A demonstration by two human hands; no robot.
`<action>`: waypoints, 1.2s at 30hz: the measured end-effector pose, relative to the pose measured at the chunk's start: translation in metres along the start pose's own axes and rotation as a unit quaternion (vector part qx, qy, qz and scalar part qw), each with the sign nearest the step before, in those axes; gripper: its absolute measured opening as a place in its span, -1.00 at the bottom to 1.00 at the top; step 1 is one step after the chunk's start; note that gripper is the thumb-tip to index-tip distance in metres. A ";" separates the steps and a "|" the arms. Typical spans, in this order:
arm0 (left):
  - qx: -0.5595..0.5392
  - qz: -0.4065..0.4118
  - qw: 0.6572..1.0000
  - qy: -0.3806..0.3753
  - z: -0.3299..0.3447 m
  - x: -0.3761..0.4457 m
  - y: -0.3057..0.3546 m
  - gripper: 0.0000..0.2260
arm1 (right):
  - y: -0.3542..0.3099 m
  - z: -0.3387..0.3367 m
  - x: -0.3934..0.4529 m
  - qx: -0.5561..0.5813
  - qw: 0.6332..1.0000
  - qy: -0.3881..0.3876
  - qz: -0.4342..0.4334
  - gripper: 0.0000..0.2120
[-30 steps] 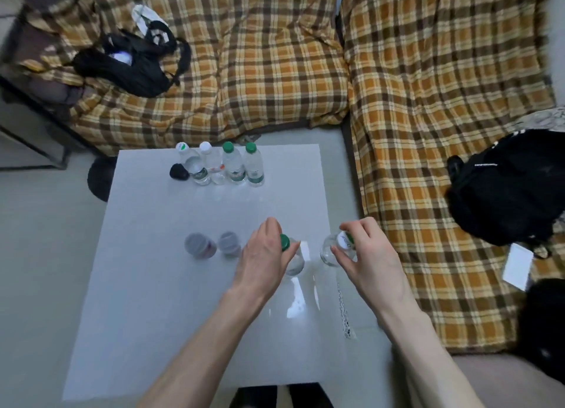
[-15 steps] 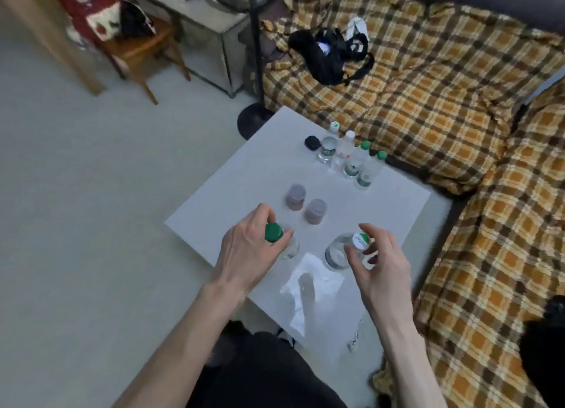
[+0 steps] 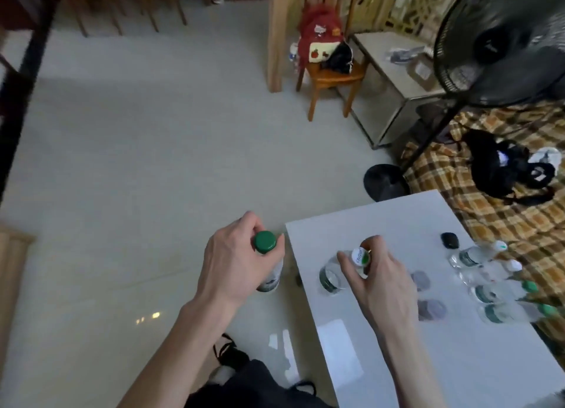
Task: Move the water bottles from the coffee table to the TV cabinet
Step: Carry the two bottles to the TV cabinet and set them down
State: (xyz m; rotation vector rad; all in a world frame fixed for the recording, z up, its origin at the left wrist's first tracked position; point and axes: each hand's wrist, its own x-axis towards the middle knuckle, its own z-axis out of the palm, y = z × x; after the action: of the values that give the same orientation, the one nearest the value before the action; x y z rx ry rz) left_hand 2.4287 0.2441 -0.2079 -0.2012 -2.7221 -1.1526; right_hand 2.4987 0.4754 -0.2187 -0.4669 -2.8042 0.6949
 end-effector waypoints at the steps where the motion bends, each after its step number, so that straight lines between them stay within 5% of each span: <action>1: 0.003 -0.016 1.000 0.011 -0.014 0.006 -0.016 -0.65 | -0.020 0.012 0.009 0.003 1.000 -0.011 -0.019 -0.65; 14: 0.049 -0.144 0.980 0.130 -0.171 0.068 -0.173 -0.65 | -0.271 0.142 0.091 0.090 0.960 -0.081 -0.252 -0.74; 36: 0.079 -0.360 0.870 0.329 -0.341 0.189 -0.355 -0.68 | -0.599 0.338 0.215 0.179 0.793 -0.278 -0.512 -0.76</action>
State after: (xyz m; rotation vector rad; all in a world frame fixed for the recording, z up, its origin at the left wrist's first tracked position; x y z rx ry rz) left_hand 2.2136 -0.2371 -0.1812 1.1054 -2.2427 -0.8715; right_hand 2.0542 -0.0913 -0.1940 1.4311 -2.6403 1.1102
